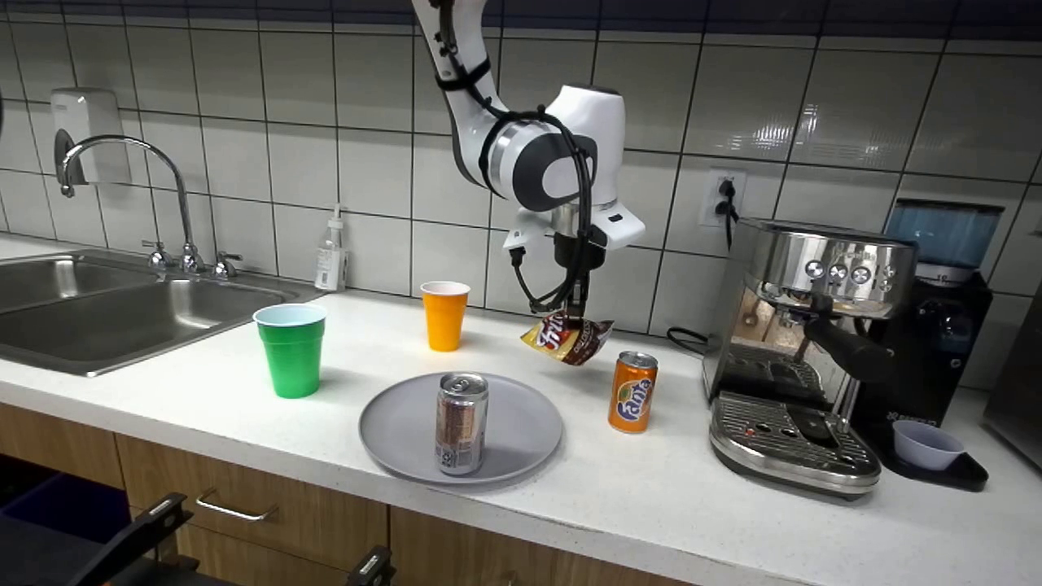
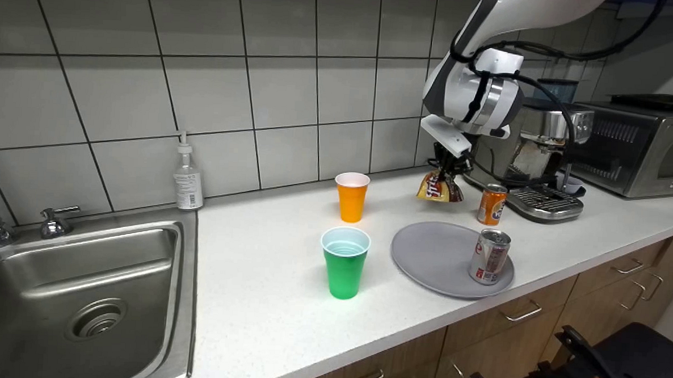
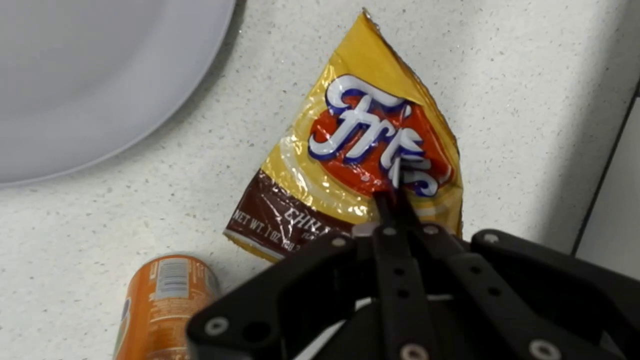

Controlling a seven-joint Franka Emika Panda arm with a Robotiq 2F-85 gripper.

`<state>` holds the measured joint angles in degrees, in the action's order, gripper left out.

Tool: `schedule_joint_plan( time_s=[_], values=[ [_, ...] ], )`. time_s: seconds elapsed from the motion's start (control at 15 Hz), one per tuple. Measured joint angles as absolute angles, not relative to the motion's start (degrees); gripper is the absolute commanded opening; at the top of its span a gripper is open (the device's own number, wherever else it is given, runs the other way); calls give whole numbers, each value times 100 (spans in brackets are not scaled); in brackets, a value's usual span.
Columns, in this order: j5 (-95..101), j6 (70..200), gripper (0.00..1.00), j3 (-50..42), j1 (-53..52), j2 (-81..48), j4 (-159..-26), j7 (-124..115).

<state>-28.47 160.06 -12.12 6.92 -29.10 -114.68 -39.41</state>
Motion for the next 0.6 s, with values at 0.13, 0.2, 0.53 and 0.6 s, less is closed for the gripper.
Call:
schedule_joint_plan(
  time_s=[0.13, 0.2, 0.53, 0.6],
  values=[
    [-2829, 15897, 0, -1221, 718, -3070, -11260, -3941],
    [-2817, 15850, 0, -1222, 734, -3149, -11157, -3941],
    [-2805, 15666, 40, -1226, 771, -3466, -10733, -3945],
    [-2803, 15643, 49, -1226, 771, -3511, -10667, -3946]
  ],
)
